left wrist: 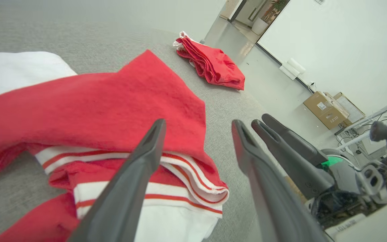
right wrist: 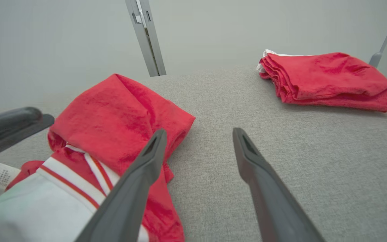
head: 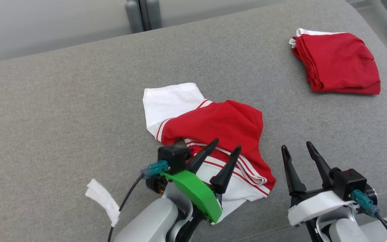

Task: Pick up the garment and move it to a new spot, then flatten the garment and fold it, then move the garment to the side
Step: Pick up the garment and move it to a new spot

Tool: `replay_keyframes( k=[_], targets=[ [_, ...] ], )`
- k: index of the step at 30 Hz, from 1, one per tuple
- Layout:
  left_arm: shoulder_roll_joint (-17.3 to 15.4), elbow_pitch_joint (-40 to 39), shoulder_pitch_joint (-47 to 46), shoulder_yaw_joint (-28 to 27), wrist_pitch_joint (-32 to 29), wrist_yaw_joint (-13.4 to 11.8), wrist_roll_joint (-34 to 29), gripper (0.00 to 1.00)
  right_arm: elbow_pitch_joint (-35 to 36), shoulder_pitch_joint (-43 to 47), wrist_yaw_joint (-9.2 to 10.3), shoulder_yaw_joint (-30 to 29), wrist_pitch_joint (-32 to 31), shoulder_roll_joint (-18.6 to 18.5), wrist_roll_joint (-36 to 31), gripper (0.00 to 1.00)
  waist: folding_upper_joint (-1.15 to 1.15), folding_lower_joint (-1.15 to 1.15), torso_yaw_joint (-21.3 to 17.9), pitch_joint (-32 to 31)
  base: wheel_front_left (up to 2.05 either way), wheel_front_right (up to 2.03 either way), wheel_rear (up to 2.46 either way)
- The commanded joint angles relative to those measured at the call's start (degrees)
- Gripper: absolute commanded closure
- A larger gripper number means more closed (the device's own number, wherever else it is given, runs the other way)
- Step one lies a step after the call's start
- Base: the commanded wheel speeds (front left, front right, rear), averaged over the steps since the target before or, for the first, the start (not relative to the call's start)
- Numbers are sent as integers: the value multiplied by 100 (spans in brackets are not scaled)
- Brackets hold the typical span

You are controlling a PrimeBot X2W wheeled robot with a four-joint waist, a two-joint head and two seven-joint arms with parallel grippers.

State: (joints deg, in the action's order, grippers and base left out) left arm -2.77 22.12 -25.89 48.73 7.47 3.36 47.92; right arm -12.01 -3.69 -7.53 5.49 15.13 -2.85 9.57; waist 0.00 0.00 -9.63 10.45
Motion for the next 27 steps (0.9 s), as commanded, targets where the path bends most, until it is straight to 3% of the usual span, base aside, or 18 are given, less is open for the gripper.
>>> replay_keyframes(
  k=[1, 11, 17, 20, 27],
  targets=[
    [-111, -58, 190, -102, 206, -12, 16, 0, 31, 118, 8, -90, 1, -9, -74, 0, 0, 0, 201, -252, 0, 0, 0],
    [-1002, -794, 1529, -1099, 764, -807, -252, 0, 140, 649, 8, -624, 1, -8, -312, 0, 0, 0, 668, -825, 0, 0, 0],
    [-1047, -1216, 2600, -1979, 772, -1096, -870, 0, 128, 953, 8, -779, 1, -8, -364, 0, 0, 0, 847, -1095, 0, 0, 0],
    [-909, -1408, 3074, -2470, 772, -1042, -1308, 0, 70, 1087, 8, -829, 2, -8, -387, 0, 0, 0, 912, -1191, 0, 0, 0],
    [-413, -1607, 3897, -3587, 773, -512, -2408, 0, -1, 1303, 8, -889, 1, -7, -393, 0, 0, 0, 1070, -1309, 0, 0, 0]
  ],
)
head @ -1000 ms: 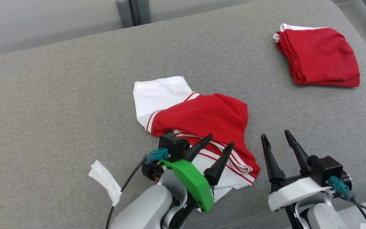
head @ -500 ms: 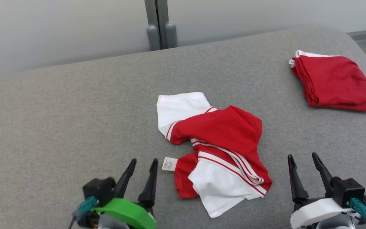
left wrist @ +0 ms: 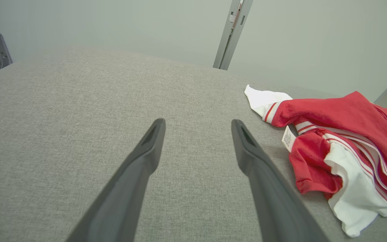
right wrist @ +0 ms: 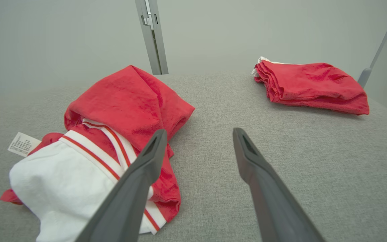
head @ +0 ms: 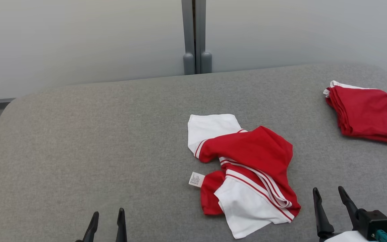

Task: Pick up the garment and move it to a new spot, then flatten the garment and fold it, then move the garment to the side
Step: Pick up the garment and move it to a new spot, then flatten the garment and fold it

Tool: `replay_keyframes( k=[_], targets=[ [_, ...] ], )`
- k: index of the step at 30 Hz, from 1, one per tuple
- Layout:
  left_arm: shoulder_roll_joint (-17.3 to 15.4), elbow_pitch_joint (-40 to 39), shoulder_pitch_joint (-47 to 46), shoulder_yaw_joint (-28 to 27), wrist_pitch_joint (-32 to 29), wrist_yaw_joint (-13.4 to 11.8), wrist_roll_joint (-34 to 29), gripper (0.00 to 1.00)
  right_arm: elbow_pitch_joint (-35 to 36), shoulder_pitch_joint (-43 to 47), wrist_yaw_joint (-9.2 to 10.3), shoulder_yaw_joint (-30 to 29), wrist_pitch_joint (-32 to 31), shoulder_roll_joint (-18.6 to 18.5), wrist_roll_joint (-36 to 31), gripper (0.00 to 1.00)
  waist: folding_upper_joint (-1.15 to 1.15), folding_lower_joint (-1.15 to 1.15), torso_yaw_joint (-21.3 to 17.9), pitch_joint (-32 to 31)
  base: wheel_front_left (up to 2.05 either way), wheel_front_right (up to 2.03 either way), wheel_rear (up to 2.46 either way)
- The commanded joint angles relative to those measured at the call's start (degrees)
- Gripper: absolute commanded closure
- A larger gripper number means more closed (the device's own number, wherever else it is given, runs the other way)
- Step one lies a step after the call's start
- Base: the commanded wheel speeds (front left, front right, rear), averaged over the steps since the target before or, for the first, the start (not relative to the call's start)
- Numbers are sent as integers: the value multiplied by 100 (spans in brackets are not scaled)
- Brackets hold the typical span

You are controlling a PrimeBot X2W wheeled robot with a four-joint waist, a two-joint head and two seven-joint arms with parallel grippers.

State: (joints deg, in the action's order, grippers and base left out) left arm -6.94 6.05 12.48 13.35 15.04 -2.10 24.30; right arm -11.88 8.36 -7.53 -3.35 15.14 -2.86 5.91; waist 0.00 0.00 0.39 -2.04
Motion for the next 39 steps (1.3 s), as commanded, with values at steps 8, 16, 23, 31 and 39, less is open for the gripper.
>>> replay_keyframes(
  k=[8, 16, 23, 31, 39],
  targets=[
    [344, 97, 242, -708, 16, 534, -554, 0, -39, 14, 9, 90, 0, -6, -2, 0, 0, 0, 153, -72, 0, 0, 0],
    [402, 183, 208, -861, 16, 707, -593, 0, -17, -14, 9, 308, 0, -5, -100, 0, 0, 0, 138, -44, 0, 0, 0],
    [400, 198, 93, -738, 17, 660, -453, 0, -955, -159, 9, 483, 1, -7, -452, 0, 0, 0, 164, 22, 0, 0, 0],
    [399, 248, 14, -682, 17, 669, -450, 0, -2056, -739, 9, 565, -272, -9, -468, 0, 0, 0, 217, 122, 0, 0, 0],
    [398, 297, -49, -637, 17, 660, -438, 0, -2783, -1138, 9, 592, -566, -11, -256, 23, 0, 0, 328, 197, 0, 0, 0]
  ],
)
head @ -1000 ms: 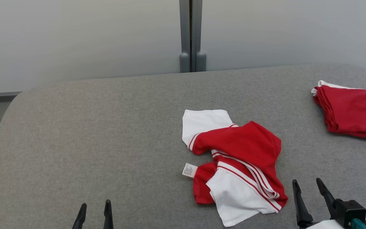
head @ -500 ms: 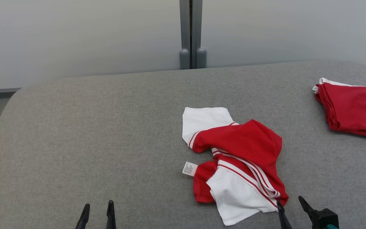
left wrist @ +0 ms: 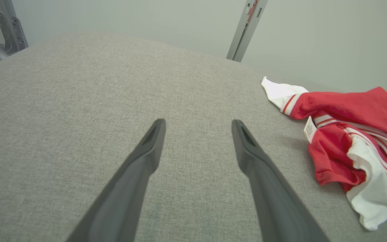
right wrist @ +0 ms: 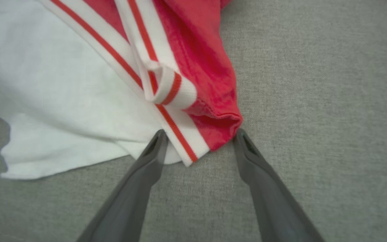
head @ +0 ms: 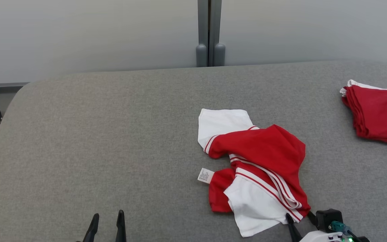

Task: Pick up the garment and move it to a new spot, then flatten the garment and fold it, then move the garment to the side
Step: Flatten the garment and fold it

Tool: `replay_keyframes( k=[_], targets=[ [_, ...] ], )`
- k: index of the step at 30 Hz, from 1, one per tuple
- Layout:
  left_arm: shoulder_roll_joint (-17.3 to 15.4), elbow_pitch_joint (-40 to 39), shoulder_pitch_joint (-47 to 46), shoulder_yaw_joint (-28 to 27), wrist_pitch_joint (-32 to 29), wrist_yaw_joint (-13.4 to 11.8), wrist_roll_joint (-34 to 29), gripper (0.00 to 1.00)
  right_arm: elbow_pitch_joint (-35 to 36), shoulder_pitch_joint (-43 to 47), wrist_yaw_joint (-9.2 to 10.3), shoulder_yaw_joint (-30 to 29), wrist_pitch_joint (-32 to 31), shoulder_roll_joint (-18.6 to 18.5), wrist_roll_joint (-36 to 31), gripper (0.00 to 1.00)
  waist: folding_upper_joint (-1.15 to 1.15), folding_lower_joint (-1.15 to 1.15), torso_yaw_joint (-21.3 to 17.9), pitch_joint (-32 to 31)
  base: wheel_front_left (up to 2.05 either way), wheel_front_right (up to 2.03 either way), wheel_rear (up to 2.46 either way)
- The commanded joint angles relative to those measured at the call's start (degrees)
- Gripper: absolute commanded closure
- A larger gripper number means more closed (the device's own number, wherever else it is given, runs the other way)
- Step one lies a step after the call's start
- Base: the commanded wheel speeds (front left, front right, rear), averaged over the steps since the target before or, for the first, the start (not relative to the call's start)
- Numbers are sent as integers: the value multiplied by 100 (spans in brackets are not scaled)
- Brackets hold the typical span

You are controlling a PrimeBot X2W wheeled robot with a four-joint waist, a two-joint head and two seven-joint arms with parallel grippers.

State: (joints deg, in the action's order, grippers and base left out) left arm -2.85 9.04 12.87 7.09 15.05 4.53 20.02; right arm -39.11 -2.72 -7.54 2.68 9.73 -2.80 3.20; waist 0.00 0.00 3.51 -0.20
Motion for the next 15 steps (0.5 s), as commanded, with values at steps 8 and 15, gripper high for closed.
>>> replay_keyframes(
  k=[8, 15],
  targets=[
    [-10, 4, -110, -20, 16, -21, 21, 0, 239, -390, 10, 373, -24, -9, 554, 100, 0, 0, 81, 41, 0, 0, 0],
    [-10, 20, -143, -30, 16, -22, 50, 0, 2436, -915, 10, 1150, -1246, -18, 1360, 100, 0, 0, 28, -6, 0, 0, 0]
  ],
)
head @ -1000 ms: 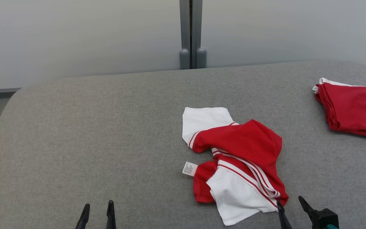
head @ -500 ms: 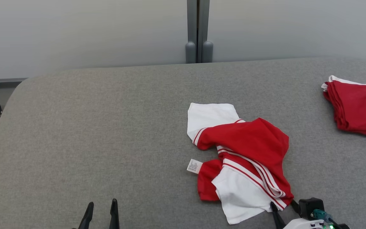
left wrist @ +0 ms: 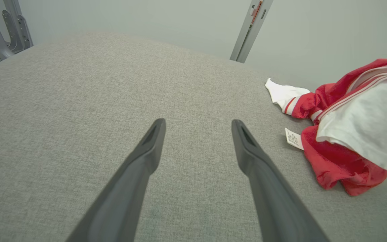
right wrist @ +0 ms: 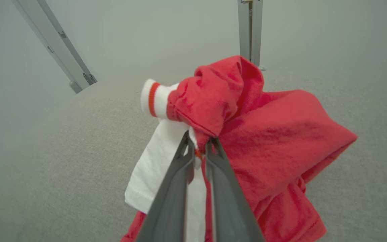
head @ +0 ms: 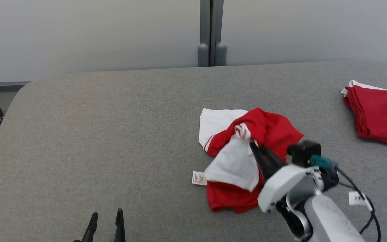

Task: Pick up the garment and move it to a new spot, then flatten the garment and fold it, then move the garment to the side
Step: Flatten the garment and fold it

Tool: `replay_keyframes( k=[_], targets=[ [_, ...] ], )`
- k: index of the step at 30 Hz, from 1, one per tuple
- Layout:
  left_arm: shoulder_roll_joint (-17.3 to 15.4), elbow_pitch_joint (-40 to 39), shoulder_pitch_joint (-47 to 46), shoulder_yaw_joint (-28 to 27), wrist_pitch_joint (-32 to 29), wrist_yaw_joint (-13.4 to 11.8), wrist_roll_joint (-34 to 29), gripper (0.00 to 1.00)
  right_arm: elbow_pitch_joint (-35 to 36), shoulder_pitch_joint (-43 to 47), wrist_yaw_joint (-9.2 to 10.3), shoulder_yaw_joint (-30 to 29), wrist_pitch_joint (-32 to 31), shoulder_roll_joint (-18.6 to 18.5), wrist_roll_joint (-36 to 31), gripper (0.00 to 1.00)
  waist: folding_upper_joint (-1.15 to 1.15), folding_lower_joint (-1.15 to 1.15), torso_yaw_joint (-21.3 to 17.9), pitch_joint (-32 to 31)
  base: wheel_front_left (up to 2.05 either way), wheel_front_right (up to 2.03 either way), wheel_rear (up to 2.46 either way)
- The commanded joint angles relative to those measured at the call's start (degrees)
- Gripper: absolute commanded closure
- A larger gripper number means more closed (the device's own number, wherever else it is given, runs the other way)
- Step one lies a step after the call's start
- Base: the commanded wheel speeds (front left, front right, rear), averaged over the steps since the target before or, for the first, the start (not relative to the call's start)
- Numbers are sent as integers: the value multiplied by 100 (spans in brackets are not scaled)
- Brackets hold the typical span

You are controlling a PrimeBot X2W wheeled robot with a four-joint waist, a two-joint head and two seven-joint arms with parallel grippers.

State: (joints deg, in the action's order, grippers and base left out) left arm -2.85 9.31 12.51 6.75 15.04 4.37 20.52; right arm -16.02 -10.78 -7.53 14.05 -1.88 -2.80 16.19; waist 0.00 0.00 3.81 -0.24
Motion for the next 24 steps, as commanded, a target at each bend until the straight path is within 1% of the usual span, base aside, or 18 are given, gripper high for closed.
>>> replay_keyframes(
  k=[1, 2, 4, 6, 8, 11, 13, 16, 20, 24],
  targets=[
    [-10, -7, -138, 19, 18, -3, 19, 0, 411, -223, 9, 81, -291, -18, 182, 100, 0, 0, 4, 6, 0, 0, 0],
    [-10, -11, -182, 46, 18, -2, 53, 0, 729, -359, 9, 141, -573, -20, 435, 100, 0, 0, 21, 20, 0, 0, 0],
    [-10, 3, -246, 124, 17, 10, 79, 0, 1131, -700, 9, 183, -1021, -25, 586, 100, 0, 0, 88, 51, 0, 0, 0],
    [-11, 36, -325, 213, 17, 26, 107, 0, 1320, -1021, 9, 204, -1416, -20, 873, 100, 0, 0, 196, 74, 0, 0, 0],
    [-12, 62, -422, 284, 18, 35, 148, 0, 1355, -1395, 7, 236, -1669, -13, 1051, 100, 0, 0, 331, 87, 0, 0, 0],
    [-12, 103, -493, 378, 17, -1, 235, 0, 1176, -1917, 4, 396, -1871, -11, 1282, 100, 0, 0, 528, 72, 0, 0, 0],
    [-13, 129, -514, 437, 17, -22, 262, 0, 978, -2261, 4, 546, -1884, -13, 1532, 100, 0, 0, 651, 51, 0, 0, 0],
    [-13, 157, -511, 545, 17, -45, 306, 0, 632, -2841, 4, 765, -1653, -12, 1955, 100, 0, 0, 829, -4, 0, 0, 0],
    [-13, 181, -418, 592, 17, -102, 346, 0, 147, -3556, 4, 1088, -1261, -11, 2540, 100, 0, 0, 1012, -119, 0, 0, 0],
    [-13, 165, -339, 612, 17, -133, 367, 0, -307, -4154, 5, 1321, -855, -17, 3037, 100, 0, 0, 1102, -194, 0, 0, 0]
  ],
)
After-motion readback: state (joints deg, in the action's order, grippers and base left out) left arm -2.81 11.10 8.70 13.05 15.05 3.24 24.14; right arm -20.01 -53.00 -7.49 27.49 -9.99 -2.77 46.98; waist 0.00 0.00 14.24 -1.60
